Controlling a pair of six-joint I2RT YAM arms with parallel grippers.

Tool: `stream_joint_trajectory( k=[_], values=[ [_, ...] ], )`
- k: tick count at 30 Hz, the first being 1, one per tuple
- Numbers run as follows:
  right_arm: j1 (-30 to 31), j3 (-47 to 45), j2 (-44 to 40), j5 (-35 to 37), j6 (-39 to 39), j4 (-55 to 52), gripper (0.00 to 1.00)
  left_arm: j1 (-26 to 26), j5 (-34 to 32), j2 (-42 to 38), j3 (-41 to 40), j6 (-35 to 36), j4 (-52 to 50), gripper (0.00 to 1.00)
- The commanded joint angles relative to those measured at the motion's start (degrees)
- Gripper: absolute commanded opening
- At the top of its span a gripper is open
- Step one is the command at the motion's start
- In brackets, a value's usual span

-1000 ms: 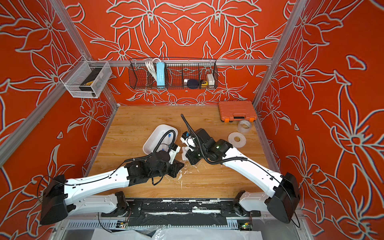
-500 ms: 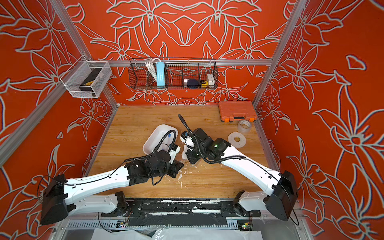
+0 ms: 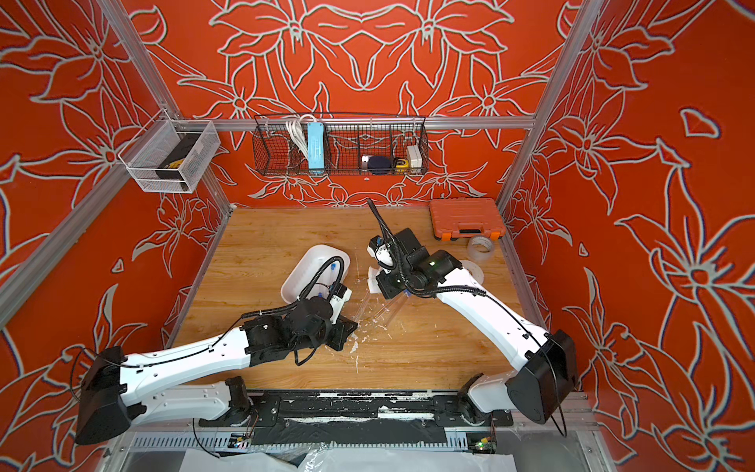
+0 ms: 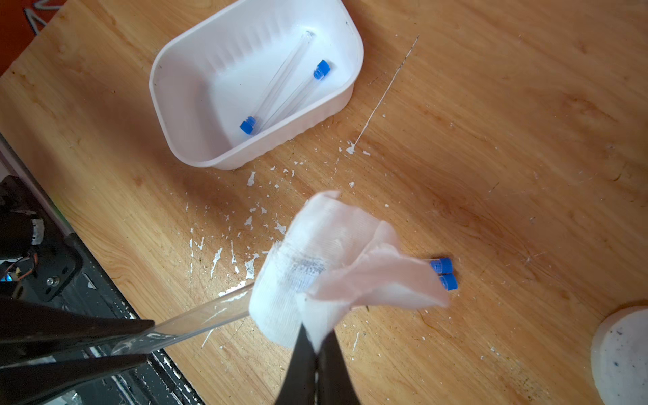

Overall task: Wipe the exteriors of test tubes
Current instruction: Wipe the dirt from the test tube.

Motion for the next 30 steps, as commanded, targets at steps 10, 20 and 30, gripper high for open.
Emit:
stream_joint_trajectory(
  k=[10, 20, 30],
  values=[
    [3.2, -2.9, -1.3, -3.1, 1.6, -0.1, 0.00, 0.1, -1.0, 0.2, 1.4, 0.0, 1.1, 0.08],
    [9.3, -5.6, -3.0, -2.7, 5.6, 1.1, 0.00, 0.1, -1.6, 1.4, 1.9, -0.1, 1.9, 0.07],
    [10.7, -5.0, -2.1, -1.2, 6.2, 2.0, 0.00, 0.1, -1.1, 1.8, 2.1, 0.0, 2.1, 0.08]
  ],
)
